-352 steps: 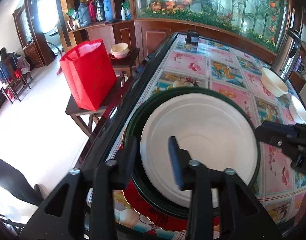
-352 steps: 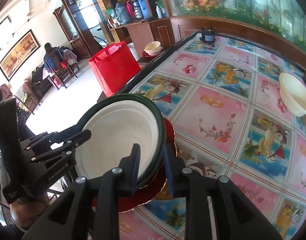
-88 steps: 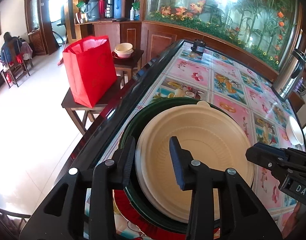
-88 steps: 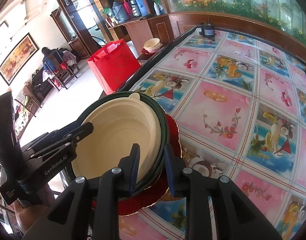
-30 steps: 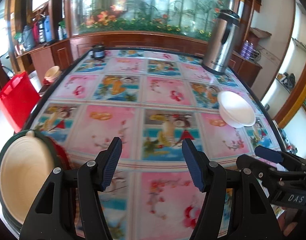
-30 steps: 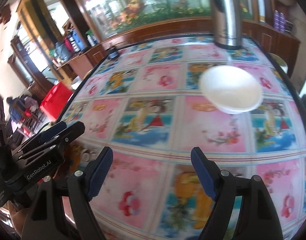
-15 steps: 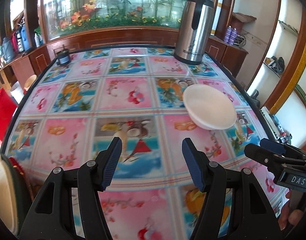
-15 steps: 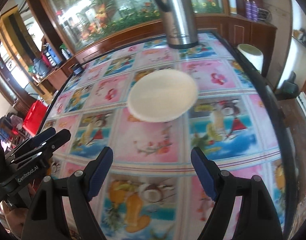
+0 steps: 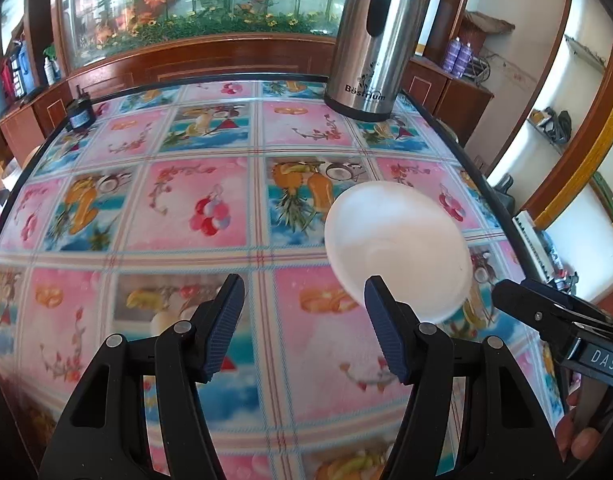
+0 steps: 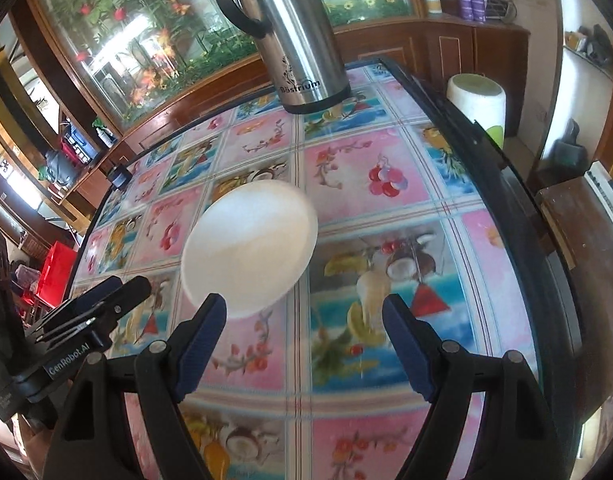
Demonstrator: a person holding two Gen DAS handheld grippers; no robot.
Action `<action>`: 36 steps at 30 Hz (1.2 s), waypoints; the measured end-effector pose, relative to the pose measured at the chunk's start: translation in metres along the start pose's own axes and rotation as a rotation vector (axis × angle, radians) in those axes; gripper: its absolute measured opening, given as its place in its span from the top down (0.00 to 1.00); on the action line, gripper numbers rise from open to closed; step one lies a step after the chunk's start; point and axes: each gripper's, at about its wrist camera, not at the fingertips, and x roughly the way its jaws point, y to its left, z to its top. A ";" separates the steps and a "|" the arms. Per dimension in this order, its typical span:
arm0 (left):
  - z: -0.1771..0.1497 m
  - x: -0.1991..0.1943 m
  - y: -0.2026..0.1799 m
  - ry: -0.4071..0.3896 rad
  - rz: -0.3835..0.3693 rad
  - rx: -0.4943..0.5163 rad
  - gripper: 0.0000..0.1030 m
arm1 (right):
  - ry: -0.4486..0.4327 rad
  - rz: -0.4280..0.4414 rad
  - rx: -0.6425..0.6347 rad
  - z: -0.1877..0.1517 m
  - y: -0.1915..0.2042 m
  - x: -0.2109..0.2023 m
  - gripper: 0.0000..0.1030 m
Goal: Organize plates and bowls
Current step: 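Grasp the white plate rim with the left tool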
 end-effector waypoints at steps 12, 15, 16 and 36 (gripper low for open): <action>0.020 0.047 -0.013 0.064 0.037 0.029 0.39 | 0.045 -0.010 0.010 0.021 -0.007 0.041 0.22; 0.021 0.055 -0.015 0.076 0.040 0.033 0.39 | 0.054 -0.015 0.007 0.022 -0.008 0.046 0.22; 0.022 0.057 -0.016 0.077 0.042 0.035 0.39 | 0.056 -0.014 0.007 0.022 -0.009 0.047 0.22; 0.026 0.080 -0.023 0.141 -0.005 0.066 0.85 | 0.048 -0.011 -0.082 0.021 0.004 0.056 0.86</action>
